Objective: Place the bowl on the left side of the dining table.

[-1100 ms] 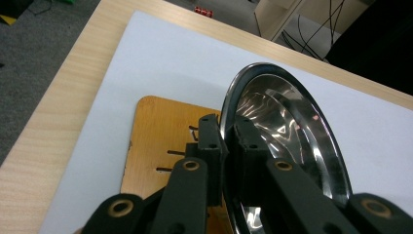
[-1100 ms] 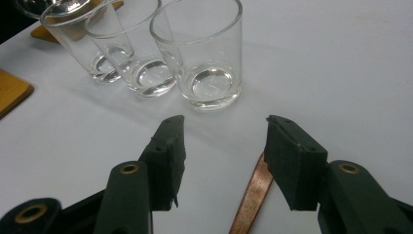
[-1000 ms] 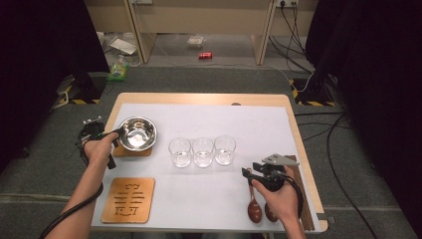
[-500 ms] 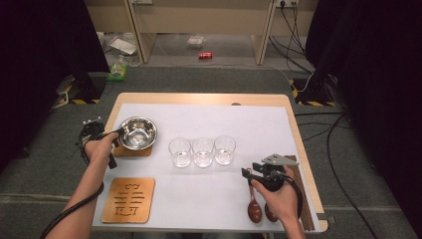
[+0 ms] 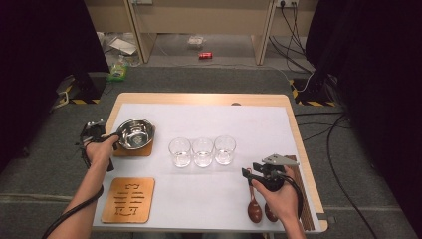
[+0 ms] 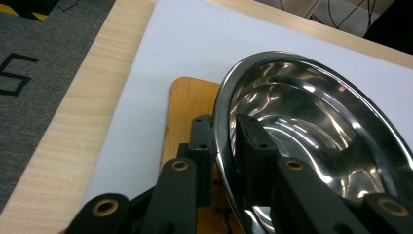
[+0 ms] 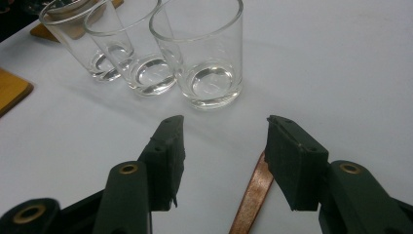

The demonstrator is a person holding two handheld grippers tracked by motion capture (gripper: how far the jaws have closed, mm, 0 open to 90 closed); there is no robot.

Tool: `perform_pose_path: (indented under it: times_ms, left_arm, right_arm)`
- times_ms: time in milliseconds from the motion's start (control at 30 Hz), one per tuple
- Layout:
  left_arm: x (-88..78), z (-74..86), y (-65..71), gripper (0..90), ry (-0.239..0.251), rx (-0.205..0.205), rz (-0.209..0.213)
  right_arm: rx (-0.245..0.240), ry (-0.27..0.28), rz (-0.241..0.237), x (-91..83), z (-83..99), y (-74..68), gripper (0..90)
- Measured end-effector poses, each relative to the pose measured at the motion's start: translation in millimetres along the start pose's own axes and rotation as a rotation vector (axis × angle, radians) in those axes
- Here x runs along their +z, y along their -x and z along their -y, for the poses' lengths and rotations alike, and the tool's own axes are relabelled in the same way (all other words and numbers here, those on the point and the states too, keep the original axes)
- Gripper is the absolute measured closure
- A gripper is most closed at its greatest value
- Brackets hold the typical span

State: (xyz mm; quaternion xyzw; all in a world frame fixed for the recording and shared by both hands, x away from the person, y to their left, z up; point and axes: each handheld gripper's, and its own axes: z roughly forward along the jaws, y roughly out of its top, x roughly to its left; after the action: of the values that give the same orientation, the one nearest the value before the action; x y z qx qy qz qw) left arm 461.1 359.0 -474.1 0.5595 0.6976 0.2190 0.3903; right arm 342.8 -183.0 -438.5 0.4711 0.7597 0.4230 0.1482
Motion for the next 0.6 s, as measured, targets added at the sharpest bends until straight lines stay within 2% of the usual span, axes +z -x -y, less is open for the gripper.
perform_pose_path:
  times_ms: [267, 300, 400, 600]
  left_arm:
    - [-1.8, 1.0, -3.9, 63.9, 0.024, 0.019, -0.016]
    - [-2.6, 1.1, -4.3, 59.0, 0.035, 0.020, -0.022]
    - [-5.1, 1.5, -5.2, 54.5, 0.045, 0.030, -0.032]
    - [-12.4, 2.4, -5.1, 49.5, 0.065, 0.018, -0.023]
  right_arm:
    - [0.000, -0.002, 0.000, 0.8, 0.4, -0.5, 49.0]
    - [0.000, -0.002, 0.000, 0.7, 0.3, -0.5, 49.0]
    - [-0.001, 0.000, 0.001, 0.4, 0.2, -0.2, 49.0]
    - [0.001, -0.004, 0.001, 0.5, 0.3, -0.7, 48.7]
